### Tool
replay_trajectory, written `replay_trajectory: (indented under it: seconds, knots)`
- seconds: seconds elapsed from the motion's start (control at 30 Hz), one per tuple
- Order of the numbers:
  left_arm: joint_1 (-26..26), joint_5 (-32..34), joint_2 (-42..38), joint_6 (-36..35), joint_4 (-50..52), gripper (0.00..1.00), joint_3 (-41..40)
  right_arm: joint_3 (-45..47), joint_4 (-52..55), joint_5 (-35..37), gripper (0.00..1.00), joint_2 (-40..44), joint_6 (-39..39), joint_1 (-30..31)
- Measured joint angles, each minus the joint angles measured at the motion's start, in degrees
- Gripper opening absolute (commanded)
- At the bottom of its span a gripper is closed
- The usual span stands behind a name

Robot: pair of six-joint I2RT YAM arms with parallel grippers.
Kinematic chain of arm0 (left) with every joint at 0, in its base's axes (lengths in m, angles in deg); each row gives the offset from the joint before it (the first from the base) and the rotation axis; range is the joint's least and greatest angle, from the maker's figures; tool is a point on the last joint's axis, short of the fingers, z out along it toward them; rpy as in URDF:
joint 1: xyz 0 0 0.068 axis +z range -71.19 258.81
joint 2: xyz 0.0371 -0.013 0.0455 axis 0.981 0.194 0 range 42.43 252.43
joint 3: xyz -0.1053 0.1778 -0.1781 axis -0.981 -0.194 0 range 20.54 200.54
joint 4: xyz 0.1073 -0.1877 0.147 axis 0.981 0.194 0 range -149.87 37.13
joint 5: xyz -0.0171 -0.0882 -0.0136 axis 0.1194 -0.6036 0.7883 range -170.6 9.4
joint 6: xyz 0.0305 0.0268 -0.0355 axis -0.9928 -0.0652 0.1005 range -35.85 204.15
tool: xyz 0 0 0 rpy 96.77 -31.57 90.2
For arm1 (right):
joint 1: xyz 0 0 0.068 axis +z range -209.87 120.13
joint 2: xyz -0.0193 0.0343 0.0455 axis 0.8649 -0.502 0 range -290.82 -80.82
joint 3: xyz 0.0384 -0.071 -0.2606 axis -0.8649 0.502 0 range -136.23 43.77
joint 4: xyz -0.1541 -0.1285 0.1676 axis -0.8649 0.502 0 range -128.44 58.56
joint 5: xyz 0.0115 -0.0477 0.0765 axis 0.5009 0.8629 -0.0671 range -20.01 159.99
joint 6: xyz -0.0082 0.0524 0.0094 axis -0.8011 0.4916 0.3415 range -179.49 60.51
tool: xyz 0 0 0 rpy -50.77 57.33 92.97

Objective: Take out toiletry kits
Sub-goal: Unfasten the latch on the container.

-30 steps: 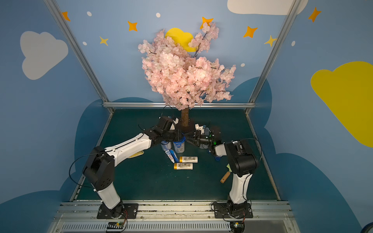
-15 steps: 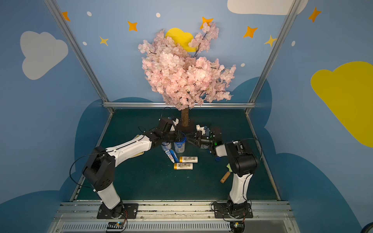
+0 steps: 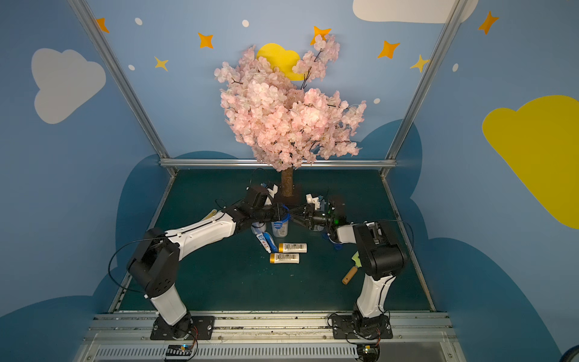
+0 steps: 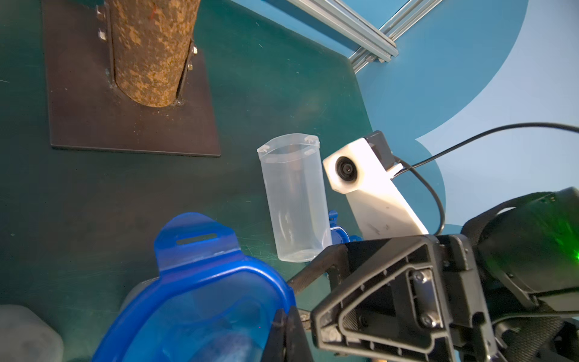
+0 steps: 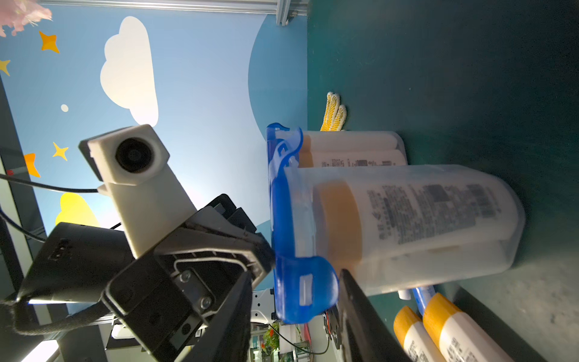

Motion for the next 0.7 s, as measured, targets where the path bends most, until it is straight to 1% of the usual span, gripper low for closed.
replay_trajectory:
  seconds: [0.1, 0.27, 0.37, 0.47, 0.53, 0.6, 0.7]
  knots:
    - [0.11, 0.57, -0.15, 0.11, -0.31, 0.02, -0.26, -0.02, 1.03, -0.22, 0.43, 1.99, -1.64, -1.25]
    - [0.09, 0.55, 0.13, 0.13, -0.72, 0.02, -0.24, -2.34, -2.6, -1.38, 0.43, 6.47, -3.02, -1.49]
    - [0.09, 0.55, 0.11, 0.13, -0.72, 0.02, -0.24, -3.13, -3.82, -1.81, 0.42, 7.19, -3.56, -1.33]
    - [0.09, 0.55, 0.07, 0.11, -0.61, 0.02, -0.2, -3.3, -1.9, -1.81, 0.37, 7.37, -5.25, -1.31]
    - [0.09, 0.57, -0.07, 0.09, 0.04, 0.02, 0.26, -3.91, 4.15, -1.44, 0.35, 8.31, -8.57, -1.31]
    - [0.09, 0.63, -0.04, -0.15, 1.46, 0.02, 1.4, -5.7, 15.39, 0.68, 0.35, 10.21, -15.3, -1.31]
    - [0.07, 1.03, 0.02, -0.57, 4.52, 0.02, 3.17, -8.48, 29.9, 4.24, 0.41, 13.73, -24.3, -1.33]
